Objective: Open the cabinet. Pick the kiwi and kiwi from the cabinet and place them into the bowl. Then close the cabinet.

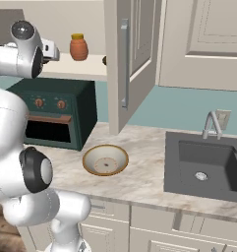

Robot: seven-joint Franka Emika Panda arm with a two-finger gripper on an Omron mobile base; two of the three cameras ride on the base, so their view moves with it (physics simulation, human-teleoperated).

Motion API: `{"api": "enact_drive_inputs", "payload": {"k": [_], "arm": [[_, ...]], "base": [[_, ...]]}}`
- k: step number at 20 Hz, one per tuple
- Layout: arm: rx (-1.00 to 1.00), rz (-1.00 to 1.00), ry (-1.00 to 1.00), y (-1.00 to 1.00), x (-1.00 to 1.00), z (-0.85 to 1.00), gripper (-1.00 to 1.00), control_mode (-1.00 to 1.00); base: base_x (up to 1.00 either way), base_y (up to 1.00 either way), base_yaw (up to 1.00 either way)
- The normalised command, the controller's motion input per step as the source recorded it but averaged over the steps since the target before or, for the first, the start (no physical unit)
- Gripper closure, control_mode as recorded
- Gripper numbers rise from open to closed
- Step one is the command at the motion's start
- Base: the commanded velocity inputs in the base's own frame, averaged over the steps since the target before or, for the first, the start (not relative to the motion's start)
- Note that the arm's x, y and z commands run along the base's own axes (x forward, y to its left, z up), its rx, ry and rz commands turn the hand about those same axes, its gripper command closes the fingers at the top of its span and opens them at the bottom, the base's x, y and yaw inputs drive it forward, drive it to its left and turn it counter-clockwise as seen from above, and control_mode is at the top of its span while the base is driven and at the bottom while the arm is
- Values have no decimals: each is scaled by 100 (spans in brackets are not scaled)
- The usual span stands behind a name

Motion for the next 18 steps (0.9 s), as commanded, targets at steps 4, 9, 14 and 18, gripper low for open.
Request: {"api": "enact_drive_inputs", "payload": {"k": [4, 9, 14, 18], "arm": [[0, -1, 0, 29, 41, 0, -100, -100], [0, 0, 1, 6, 5, 0, -100, -100], [0, 0, 0, 0, 1, -9, -100, -100], [0, 0, 0, 0, 7, -20, -100, -100]], "base": [[0, 0, 0], [0, 0, 0], [0, 0, 0], [0, 0, 0]]}}
